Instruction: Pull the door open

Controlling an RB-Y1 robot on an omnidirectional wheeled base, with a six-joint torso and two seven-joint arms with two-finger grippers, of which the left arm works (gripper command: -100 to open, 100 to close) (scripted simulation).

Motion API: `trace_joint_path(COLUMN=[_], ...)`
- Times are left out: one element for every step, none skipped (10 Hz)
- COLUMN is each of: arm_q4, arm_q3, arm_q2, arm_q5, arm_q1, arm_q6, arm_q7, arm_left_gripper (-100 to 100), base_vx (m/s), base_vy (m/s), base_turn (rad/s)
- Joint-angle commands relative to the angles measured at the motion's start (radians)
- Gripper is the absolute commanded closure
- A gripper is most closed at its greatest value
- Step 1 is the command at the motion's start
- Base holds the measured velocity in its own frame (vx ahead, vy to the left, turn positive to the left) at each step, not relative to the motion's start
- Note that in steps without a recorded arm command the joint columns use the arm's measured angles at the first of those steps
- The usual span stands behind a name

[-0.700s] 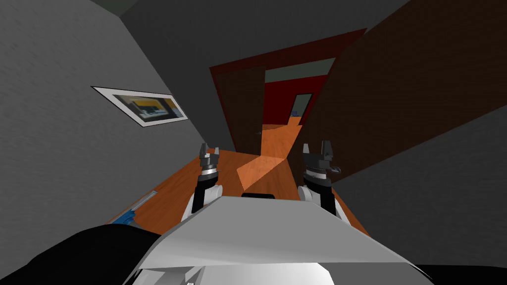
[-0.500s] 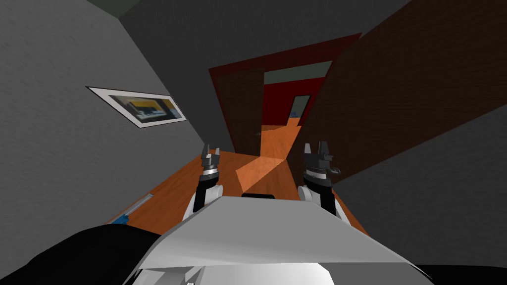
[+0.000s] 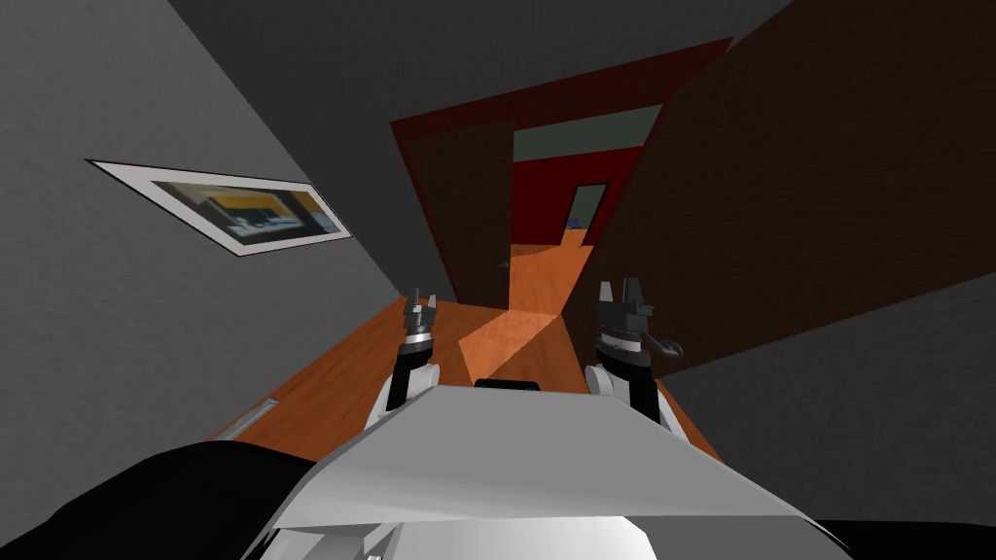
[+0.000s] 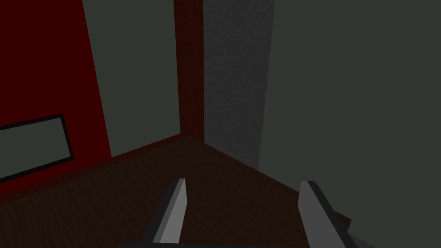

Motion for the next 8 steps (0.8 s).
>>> trace_joint_path(arm_q4=[0.033,0.051,0.068,0.103,0.123,0.143,0.163,0.184], arm_q3=[0.000,0.000,0.000,0.000,0.000,0.000,0.000,0.000], arm_q2=[0.009,0.013,0.017,0.026,0.030,0.035,0.039,0.044], arm_q5=[0.001,0.002,0.003,0.004,0.005,0.006,0.006,0.007], arm_q1=[-0.010,-0.015,-0.019,-0.029,-0.034,-0.039,-0.044,-0.050], arm_q6=[-0.008,-0.013,-0.018,-0.028,-0.033,-0.039,-0.044,-0.050], arm_q7=[0.002,0.003,0.005,0.007,0.009,0.010,0.012,0.013], arm_left_gripper=[-100,-100,-100,-100,-100,-100,-100,-100], base_vx=[0.142,0.102,0.096,0.127,0.134,0.123,0.109,0.095], base_vy=[-0.028,-0.030,-0.038,-0.039,-0.034,-0.041,-0.024,-0.027], base_turn=[-0.053,-0.039,-0.040,-0.070,-0.058,-0.053,-0.046,-0.045])
